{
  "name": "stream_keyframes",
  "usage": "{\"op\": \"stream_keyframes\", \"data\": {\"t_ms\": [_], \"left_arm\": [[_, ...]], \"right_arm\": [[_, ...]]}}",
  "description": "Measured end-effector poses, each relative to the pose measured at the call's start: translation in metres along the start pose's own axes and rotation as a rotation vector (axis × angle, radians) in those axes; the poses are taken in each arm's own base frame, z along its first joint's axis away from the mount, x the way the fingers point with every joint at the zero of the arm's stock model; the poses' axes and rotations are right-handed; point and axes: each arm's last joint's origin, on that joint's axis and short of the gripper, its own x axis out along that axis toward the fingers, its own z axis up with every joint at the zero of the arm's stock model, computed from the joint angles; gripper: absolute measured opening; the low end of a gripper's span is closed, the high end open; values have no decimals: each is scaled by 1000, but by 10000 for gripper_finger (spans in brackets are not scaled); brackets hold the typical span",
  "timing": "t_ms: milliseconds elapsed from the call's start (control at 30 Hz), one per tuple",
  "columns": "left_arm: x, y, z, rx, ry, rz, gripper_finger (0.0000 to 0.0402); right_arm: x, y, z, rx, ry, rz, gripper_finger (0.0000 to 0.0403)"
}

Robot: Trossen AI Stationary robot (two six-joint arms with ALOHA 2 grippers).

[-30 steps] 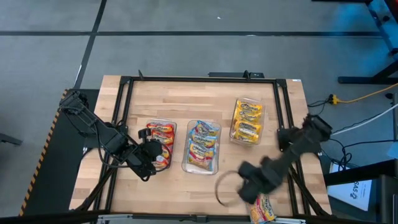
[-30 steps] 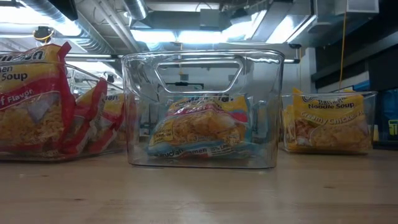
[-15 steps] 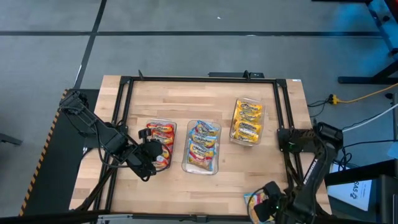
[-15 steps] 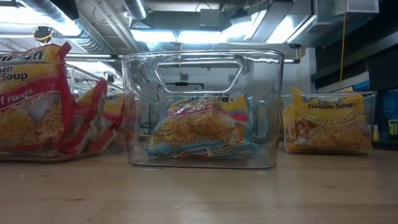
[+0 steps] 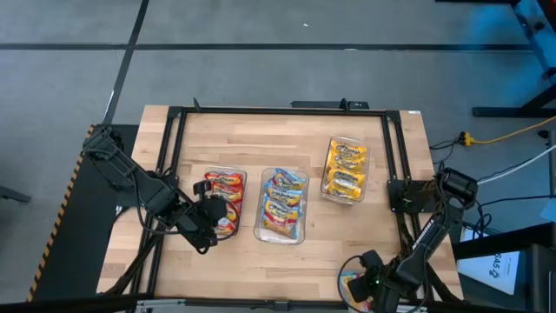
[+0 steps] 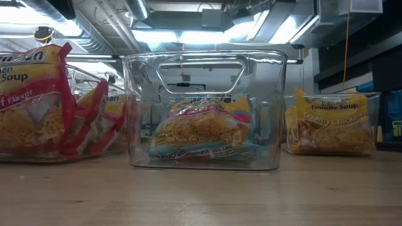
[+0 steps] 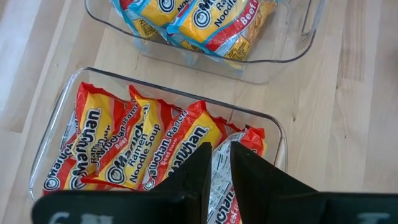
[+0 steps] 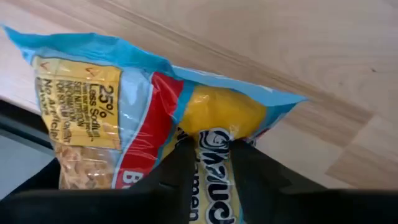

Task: Sort Maruchan noodles
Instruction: Put the blue noodle pack into the middle transparent bin

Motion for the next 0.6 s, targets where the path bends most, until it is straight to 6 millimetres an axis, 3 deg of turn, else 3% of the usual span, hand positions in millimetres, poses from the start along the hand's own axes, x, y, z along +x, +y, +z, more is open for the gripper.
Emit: {"op": "stream_keyframes", "data": {"t_ms": [167,333,600], "left_arm": [[0,0,0,5,1,1,53],[0,0,0,7,1,2,53],[0,0,0,9,1,2,53]], "right_arm": [[-1,5,9,-83,-26,-18,16],[-11,13,21,-160,-88,-75,3],[-80,40,34,-292,-245,-106,1]]}}
